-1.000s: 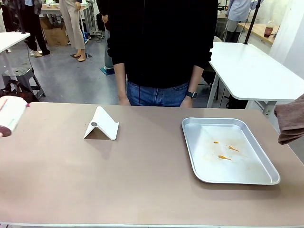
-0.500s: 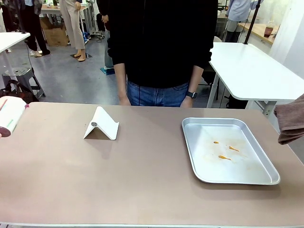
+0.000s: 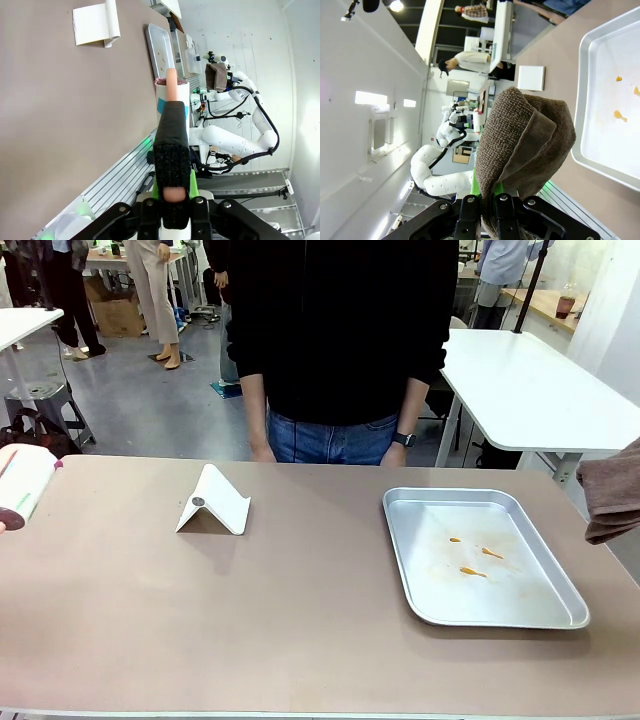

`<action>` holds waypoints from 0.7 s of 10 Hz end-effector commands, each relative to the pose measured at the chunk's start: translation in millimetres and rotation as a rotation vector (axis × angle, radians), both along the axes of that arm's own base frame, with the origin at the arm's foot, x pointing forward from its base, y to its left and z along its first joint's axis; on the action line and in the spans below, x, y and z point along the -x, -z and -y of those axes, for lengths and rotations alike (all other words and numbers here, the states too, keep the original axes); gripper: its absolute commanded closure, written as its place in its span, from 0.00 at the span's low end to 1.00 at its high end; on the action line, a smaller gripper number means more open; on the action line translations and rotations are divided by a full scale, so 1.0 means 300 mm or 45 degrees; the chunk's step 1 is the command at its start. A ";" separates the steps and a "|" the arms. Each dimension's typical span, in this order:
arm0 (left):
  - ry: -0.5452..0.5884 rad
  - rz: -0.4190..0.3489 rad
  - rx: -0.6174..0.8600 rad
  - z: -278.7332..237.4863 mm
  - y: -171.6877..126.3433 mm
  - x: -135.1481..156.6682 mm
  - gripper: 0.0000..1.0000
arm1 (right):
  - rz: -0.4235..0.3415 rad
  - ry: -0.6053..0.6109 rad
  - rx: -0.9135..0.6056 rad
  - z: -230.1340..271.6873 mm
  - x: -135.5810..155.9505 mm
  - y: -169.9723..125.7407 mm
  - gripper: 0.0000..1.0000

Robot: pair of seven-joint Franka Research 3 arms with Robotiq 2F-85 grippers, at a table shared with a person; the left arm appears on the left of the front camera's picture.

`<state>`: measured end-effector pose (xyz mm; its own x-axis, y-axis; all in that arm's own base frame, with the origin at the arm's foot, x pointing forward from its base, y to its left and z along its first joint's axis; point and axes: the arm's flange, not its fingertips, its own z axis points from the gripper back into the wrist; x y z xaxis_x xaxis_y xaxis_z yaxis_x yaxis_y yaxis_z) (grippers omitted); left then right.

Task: Clean the surface of the table.
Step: If a person points to the right, clean the right side of the table with your right hand, and if they point to the left, clean the left side with your left hand, then clean the area not pointed to by the person.

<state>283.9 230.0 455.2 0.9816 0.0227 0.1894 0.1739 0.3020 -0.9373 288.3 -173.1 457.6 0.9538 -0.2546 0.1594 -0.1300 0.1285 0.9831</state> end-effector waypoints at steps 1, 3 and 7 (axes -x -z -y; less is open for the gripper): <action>-0.019 -0.009 0.002 0.011 -0.009 0.010 0.79 | 0.010 -0.007 -0.009 0.001 0.005 -0.008 0.97; -0.019 -0.009 0.002 0.011 -0.009 0.010 0.79 | 0.010 -0.007 -0.009 0.001 0.005 -0.008 0.97; -0.019 -0.009 0.002 0.011 -0.009 0.010 0.79 | 0.010 -0.007 -0.009 0.001 0.005 -0.008 0.97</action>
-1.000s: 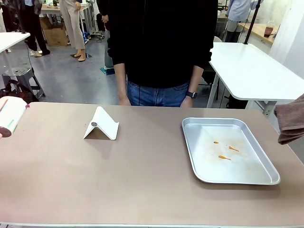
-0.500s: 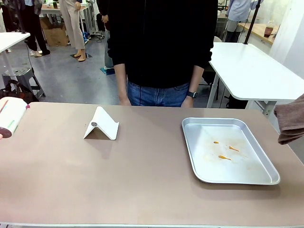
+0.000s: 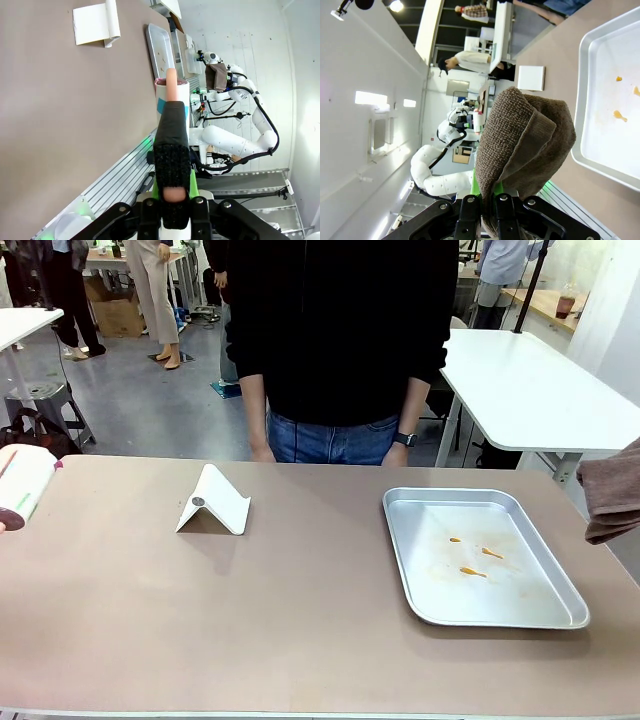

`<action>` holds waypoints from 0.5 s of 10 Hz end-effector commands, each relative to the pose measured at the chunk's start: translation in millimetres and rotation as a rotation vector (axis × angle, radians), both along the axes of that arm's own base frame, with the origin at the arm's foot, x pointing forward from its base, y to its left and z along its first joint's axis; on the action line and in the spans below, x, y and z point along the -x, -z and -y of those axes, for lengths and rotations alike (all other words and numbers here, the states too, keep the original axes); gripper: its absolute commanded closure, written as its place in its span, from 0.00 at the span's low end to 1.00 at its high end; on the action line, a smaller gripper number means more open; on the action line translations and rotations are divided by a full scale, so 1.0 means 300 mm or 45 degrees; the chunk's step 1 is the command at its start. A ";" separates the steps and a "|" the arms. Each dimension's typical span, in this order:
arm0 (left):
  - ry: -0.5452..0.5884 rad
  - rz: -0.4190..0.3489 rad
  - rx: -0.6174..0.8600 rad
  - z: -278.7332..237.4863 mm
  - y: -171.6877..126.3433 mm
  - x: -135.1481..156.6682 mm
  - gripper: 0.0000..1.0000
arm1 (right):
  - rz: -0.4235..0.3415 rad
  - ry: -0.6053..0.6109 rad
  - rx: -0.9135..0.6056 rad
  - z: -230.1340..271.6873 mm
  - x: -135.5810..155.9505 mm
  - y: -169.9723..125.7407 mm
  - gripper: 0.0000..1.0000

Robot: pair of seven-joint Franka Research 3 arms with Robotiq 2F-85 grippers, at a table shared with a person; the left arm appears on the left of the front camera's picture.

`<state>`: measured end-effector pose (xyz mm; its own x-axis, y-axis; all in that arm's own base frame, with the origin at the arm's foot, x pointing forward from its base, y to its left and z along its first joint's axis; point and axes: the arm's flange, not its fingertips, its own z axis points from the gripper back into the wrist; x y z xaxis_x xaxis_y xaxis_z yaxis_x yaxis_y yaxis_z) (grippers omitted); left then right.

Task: Clean the surface of the table.
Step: Clean the area not pointed to by the person.

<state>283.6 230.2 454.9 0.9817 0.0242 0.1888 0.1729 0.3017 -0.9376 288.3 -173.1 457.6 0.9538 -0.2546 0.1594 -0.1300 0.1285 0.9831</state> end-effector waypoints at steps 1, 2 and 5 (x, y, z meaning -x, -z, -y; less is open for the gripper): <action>-0.017 -0.009 0.001 0.011 -0.010 0.008 0.79 | 0.010 -0.007 -0.009 0.001 0.005 -0.008 0.97; -0.017 -0.009 0.001 0.011 -0.010 0.008 0.79 | 0.010 -0.007 -0.009 0.001 0.005 -0.008 0.97; -0.017 -0.009 0.001 0.011 -0.010 0.008 0.79 | 0.010 -0.007 -0.009 0.001 0.005 -0.008 0.97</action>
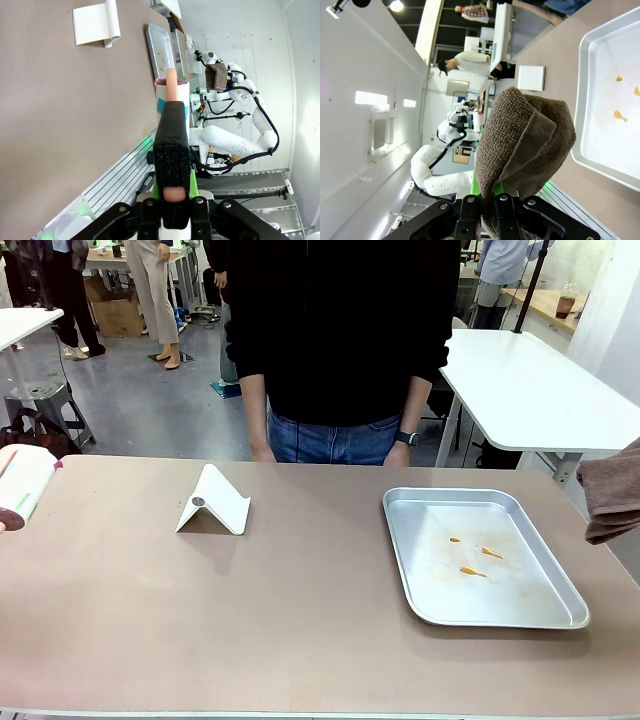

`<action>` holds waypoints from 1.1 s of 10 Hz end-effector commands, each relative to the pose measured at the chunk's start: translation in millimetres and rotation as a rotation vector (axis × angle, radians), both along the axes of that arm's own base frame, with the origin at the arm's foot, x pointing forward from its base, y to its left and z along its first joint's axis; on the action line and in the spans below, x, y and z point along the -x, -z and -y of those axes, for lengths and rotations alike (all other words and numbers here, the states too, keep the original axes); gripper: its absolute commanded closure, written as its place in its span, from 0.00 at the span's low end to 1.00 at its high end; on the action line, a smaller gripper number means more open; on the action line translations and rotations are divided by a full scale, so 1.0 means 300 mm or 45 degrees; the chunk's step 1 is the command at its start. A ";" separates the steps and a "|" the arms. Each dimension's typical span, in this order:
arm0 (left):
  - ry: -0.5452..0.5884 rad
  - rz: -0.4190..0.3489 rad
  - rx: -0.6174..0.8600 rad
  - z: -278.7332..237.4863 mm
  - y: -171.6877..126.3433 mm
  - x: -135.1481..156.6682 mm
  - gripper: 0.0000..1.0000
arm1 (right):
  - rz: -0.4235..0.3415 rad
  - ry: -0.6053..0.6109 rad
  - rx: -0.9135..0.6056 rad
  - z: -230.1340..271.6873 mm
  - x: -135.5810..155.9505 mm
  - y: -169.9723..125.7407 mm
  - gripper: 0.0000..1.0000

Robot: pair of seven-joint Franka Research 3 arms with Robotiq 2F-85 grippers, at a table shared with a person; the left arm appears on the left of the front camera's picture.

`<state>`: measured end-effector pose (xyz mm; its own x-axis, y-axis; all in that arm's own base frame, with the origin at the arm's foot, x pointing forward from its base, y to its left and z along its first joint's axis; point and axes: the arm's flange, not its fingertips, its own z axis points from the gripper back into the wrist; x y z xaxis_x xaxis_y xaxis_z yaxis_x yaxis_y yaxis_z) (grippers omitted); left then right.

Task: Clean the surface of the table.
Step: Clean the area not pointed to by the person.

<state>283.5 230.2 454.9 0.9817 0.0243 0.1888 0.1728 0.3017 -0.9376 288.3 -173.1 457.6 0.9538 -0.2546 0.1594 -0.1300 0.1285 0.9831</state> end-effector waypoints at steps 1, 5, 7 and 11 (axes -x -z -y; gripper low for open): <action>-0.017 -0.009 0.001 0.012 -0.010 0.008 0.79 | 0.010 -0.007 -0.009 0.001 0.005 -0.008 0.97; -0.017 -0.009 0.001 0.012 -0.010 0.008 0.79 | -0.092 -0.053 0.558 -0.149 -0.098 -0.013 0.91; -0.017 -0.009 0.001 0.012 -0.010 0.008 0.79 | -0.217 -0.104 0.887 -0.238 -0.198 0.008 0.91; -0.017 -0.009 0.001 0.012 -0.010 0.008 0.79 | -0.143 -0.078 1.196 -0.361 -0.359 0.047 0.91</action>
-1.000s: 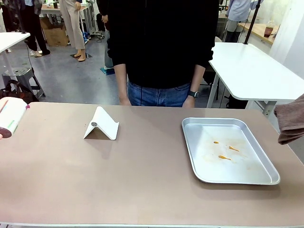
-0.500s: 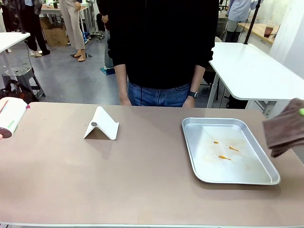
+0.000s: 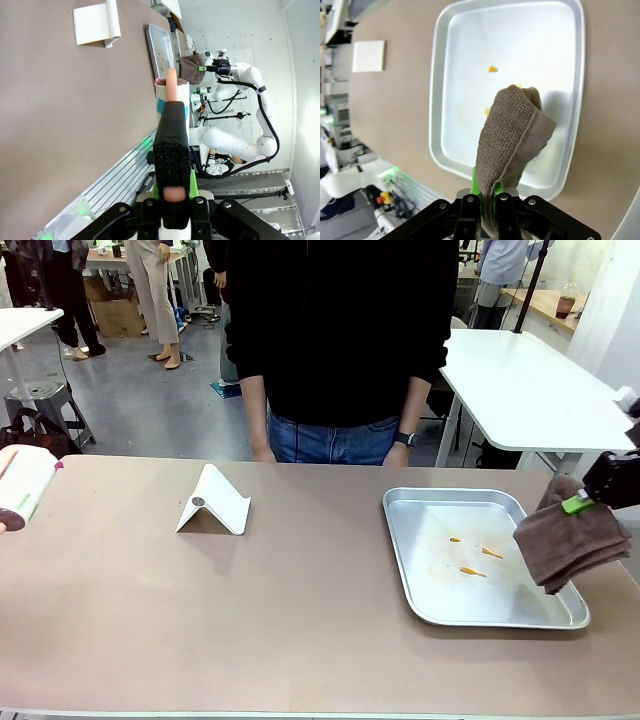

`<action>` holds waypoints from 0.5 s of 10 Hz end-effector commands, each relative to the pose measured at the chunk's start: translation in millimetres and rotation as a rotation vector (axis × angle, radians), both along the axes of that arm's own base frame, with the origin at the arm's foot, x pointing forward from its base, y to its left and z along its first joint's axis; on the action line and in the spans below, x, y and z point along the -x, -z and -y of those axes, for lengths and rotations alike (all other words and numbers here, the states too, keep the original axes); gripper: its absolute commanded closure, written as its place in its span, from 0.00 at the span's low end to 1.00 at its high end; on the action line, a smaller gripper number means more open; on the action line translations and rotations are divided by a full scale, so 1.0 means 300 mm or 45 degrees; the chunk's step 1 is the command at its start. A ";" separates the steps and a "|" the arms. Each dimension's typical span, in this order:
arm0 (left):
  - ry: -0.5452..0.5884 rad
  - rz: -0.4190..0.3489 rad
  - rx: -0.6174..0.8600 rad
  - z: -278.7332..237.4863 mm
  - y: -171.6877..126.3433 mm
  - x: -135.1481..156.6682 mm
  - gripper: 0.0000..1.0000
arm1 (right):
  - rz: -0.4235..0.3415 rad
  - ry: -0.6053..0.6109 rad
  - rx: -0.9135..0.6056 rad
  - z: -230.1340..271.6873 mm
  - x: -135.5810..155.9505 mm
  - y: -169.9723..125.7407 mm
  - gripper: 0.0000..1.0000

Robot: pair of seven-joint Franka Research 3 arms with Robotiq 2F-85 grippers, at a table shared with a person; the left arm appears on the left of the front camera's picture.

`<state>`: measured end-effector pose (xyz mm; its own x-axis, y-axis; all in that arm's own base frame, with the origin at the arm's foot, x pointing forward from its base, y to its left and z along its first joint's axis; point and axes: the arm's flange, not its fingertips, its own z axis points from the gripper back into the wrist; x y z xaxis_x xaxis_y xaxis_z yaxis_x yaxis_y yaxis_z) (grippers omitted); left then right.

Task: Clean the surface of the table.
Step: Clean the area not pointed to by the person.

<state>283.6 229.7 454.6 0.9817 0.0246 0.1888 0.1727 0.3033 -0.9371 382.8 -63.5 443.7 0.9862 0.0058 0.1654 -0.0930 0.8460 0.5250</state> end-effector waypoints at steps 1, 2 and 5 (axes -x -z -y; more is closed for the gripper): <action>-0.016 -0.009 0.003 0.010 -0.011 0.008 0.79 | 0.048 0.050 0.172 -0.027 -0.081 0.021 0.91; -0.016 -0.009 0.003 0.010 -0.011 0.008 0.79 | 0.056 0.038 0.290 -0.055 -0.109 0.045 0.91; -0.016 -0.009 0.003 0.010 -0.011 0.008 0.79 | 0.136 -0.012 0.441 -0.125 -0.189 0.119 0.91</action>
<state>283.5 229.8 454.5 0.9817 0.0252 0.1888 0.1724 0.3037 -0.9370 430.4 -34.0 414.4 0.9610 0.1040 0.2562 -0.1671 0.9566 0.2386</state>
